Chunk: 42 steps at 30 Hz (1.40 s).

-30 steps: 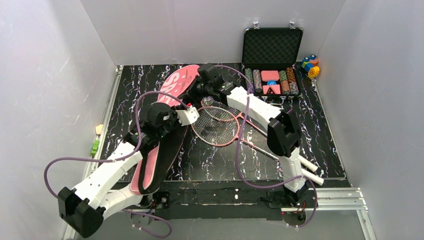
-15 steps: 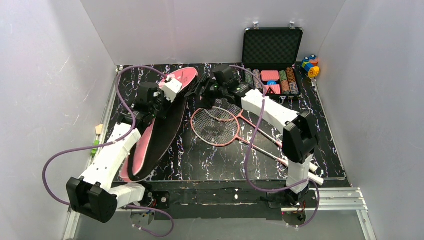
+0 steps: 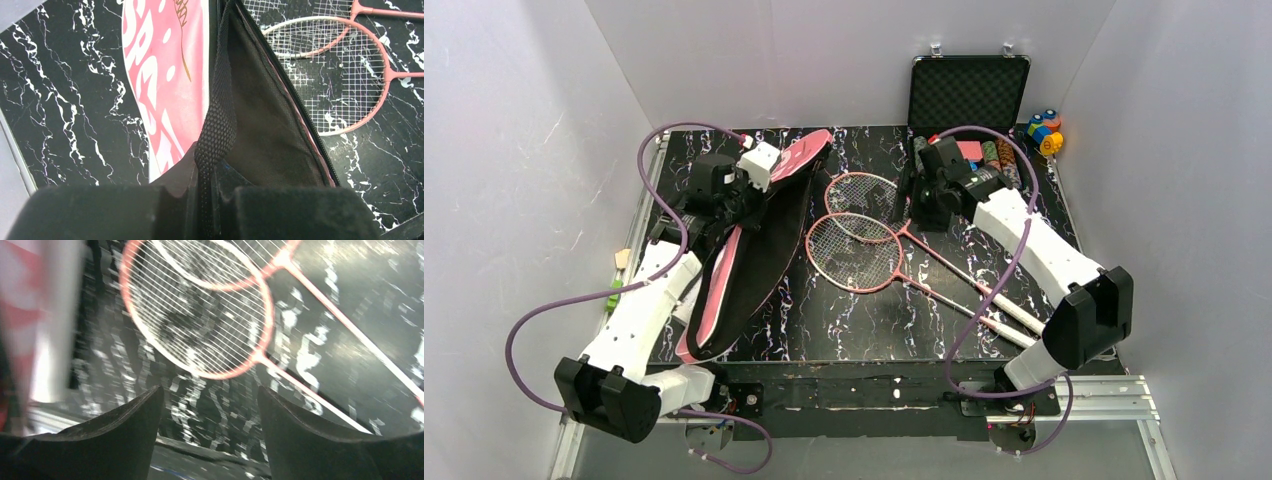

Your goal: Pack up the badminton gear

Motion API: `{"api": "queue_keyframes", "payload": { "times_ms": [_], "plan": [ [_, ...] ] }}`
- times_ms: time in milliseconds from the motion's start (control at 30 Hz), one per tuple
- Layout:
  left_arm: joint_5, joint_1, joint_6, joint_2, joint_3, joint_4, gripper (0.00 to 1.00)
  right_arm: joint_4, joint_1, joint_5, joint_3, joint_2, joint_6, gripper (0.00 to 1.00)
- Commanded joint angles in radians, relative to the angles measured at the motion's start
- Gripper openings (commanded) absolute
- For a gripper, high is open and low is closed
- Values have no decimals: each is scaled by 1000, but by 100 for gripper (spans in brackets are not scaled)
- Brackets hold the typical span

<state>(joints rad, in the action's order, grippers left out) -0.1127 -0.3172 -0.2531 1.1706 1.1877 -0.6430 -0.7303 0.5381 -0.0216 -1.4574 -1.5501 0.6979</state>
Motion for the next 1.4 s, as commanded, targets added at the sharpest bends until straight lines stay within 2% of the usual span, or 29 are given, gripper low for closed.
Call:
{"api": "queue_keyframes", "payload": {
  "times_ms": [0,200,533,933,1167,1233,1367],
  "plan": [
    [-13,3,19,-14,59,46,0,-272,10,158,109,31,-182,75],
    [17,3,-18,-14,84,61,0,-278,11,147,267,49,-239,74],
    [34,3,-30,-20,90,51,0,-240,36,174,280,-55,-403,75],
    [44,4,-40,-45,68,49,0,-135,42,83,236,-190,-495,72],
    [56,4,-49,-57,57,46,0,-54,42,45,265,-241,-509,62],
    [55,3,-48,-61,54,46,0,-38,42,39,274,-259,-516,57],
    [56,3,-40,-66,55,45,0,-11,43,29,274,-283,-516,41]
  ]
}}
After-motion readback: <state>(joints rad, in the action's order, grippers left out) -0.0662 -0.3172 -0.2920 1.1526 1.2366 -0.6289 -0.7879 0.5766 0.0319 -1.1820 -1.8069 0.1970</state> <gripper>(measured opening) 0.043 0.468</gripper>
